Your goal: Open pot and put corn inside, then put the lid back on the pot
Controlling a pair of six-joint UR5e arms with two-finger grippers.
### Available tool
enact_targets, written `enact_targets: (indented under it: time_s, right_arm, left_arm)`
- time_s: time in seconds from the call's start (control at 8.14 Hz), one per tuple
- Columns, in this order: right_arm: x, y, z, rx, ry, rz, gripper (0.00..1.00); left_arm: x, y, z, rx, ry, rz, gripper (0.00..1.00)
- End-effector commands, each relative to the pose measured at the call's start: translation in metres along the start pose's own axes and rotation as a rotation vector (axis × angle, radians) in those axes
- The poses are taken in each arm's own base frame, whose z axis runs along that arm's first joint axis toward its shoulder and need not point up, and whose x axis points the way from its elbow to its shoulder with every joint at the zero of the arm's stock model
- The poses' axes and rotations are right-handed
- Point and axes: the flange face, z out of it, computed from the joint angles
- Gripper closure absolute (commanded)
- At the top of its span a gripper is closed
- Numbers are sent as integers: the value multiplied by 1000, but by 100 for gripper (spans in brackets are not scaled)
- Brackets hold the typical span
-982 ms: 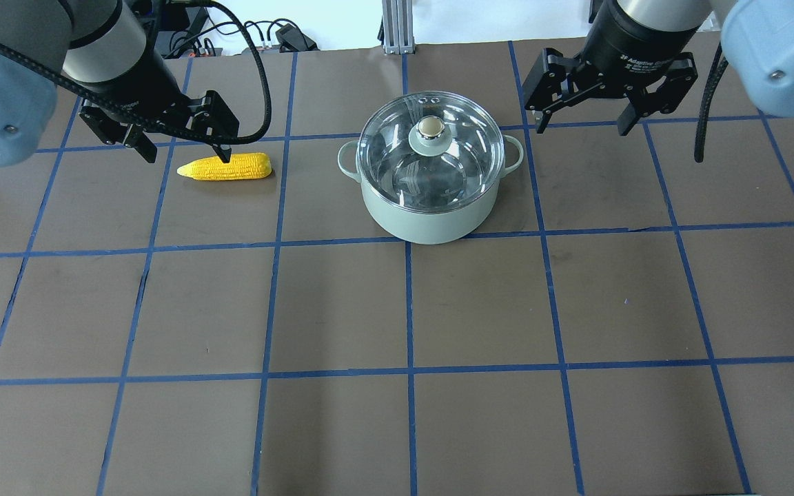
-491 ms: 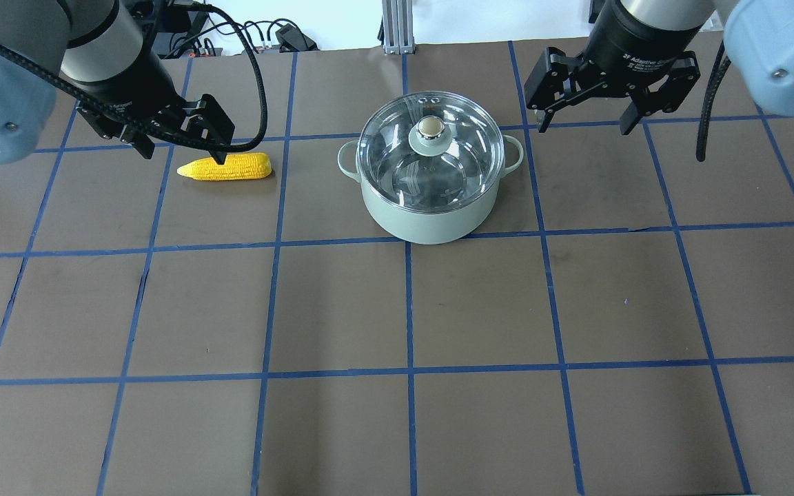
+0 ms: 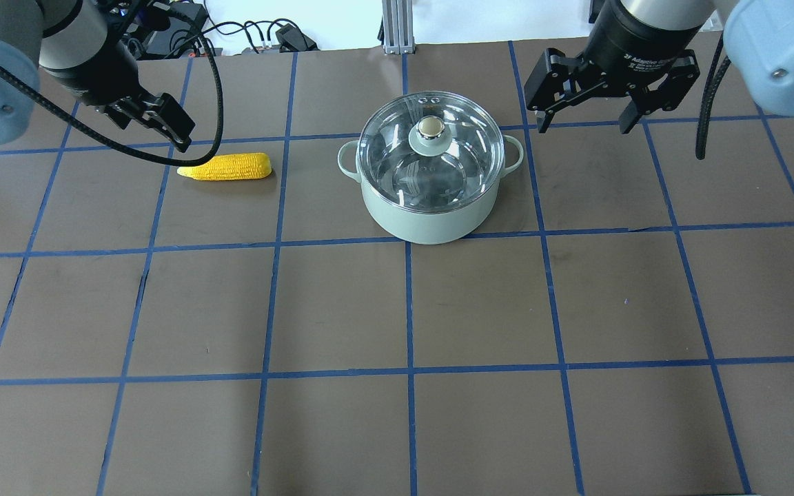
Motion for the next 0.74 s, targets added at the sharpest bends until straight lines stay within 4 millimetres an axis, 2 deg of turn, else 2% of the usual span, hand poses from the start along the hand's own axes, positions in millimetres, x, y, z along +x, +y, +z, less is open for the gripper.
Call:
enact_targets:
  time_s: [0.0, 0.12, 0.25, 0.37, 0.49, 0.61]
  right_arm:
    - [0, 0, 1, -2, 2, 3, 0]
    - [0, 0, 0, -1, 0, 4, 0]
    - [1, 0, 0, 1, 3, 6, 0]
    - [1, 0, 0, 1, 3, 3, 0]
    - [1, 0, 0, 1, 3, 4, 0]
    - [1, 0, 0, 0, 3, 4, 0]
  left_arm:
    - [-48, -9, 27, 33, -37, 266, 0]
    - [-64, -13, 36, 54, -61, 346, 0]
    - [-75, -18, 54, 69, -42, 437, 0]
    - [-82, -29, 78, 96, -6, 538, 0]
    - [-95, -29, 99, 86, 9, 558, 0]
    - [-94, -35, 121, 123, 70, 566, 0]
